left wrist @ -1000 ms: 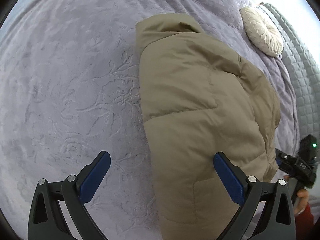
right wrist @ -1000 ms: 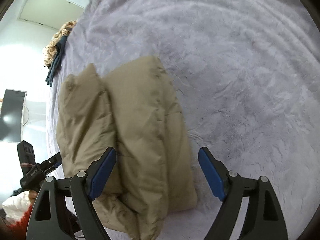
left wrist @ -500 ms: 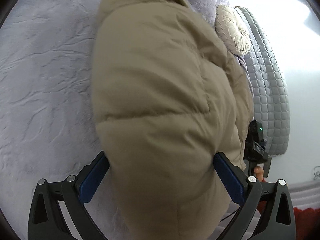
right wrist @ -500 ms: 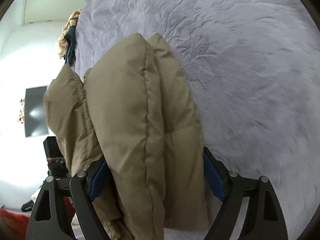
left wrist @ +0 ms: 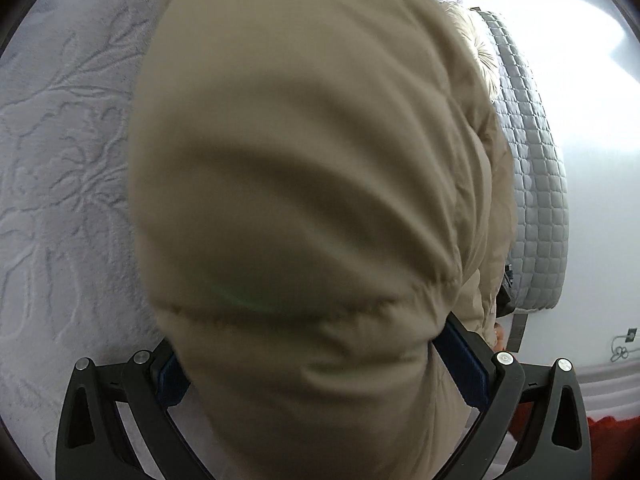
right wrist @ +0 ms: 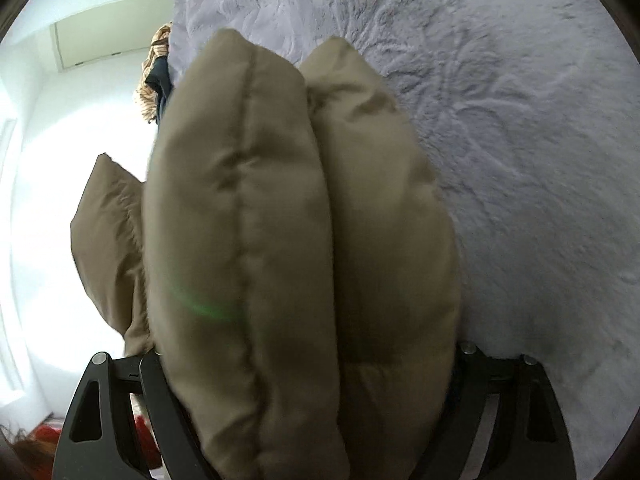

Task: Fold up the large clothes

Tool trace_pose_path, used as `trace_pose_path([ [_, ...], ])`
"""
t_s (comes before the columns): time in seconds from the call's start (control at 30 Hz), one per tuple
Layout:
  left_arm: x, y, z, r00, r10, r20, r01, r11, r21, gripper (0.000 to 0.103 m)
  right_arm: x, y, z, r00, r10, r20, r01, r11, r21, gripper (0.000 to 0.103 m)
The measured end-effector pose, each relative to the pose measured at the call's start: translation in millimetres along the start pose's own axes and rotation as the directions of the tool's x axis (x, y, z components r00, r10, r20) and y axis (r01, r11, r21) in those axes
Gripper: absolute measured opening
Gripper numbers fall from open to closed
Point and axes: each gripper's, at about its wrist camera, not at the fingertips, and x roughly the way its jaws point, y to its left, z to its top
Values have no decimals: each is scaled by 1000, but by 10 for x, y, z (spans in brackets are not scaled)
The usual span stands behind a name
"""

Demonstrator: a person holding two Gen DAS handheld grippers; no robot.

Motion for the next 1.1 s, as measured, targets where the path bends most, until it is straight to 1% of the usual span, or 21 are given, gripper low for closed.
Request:
trace_pose_path([
  [0.1,51,-46,22,1000,11,-1,-11,1000,-4,103,43,19,21,1000,-14,0,14,1000,16,85],
  [0.17,59,-125,1,999,30,17,-30,1000,5,103,33,52,0,1000,-10,8,9,1000,16,75],
  [0.2,64,-182,-15,999,40,29,-41,999,12,103,40,77,-7,1000,5,11,-5,1000,18,67],
  [0.23,70,-251,-31,998,51,43,-52,998,24,101,37,96,-19,1000,19,15,-20,1000,19,58],
  [0.27,65,-312,-45,997,57,54,-59,998,34,99,17,104,-45,999,34,20,-34,999,21,54],
  [0.33,26,-405,-59,996,59,69,-63,997,51,91,8,149,-79,998,57,30,-57,998,25,44],
  [0.4,-29,-477,-66,996,52,75,-57,996,69,87,-8,185,-116,997,74,39,-75,997,25,40],
  [0.43,-50,-523,-63,996,45,77,-51,996,79,85,-12,223,-143,995,86,44,-87,996,22,39],
  [0.5,-104,-597,-56,996,36,81,-43,995,93,85,-10,289,-185,993,107,52,-108,994,17,38],
  [0.6,-226,-692,0,995,-4,96,-6,995,96,85,15,394,-234,987,147,69,-149,989,22,38],
  [0.67,-375,-714,54,993,-31,114,20,996,93,85,48,500,-250,983,165,78,-167,986,14,38],
  [0.73,-519,-699,93,990,-42,132,29,995,97,85,103,624,-244,980,179,83,-180,984,-1,38],
  [0.83,-724,-739,194,986,-49,162,30,993,115,85,208,838,-198,976,199,85,-197,980,-33,38],
  [0.93,-968,-664,233,981,-46,186,22,991,132,85,360,1024,-112,974,213,74,-209,976,-55,38],
  [1.0,-1121,-645,328,978,-40,204,12,991,136,85,491,1157,-53,974,216,65,-212,975,-67,38],
  [1.03,-1211,-605,313,977,-38,210,9,990,138,85,583,1242,11,974,219,57,-214,974,-74,38],
  [1.1,-1367,-568,400,972,-32,233,-1,990,139,85,706,1338,111,974,221,46,-216,972,-87,38],
])
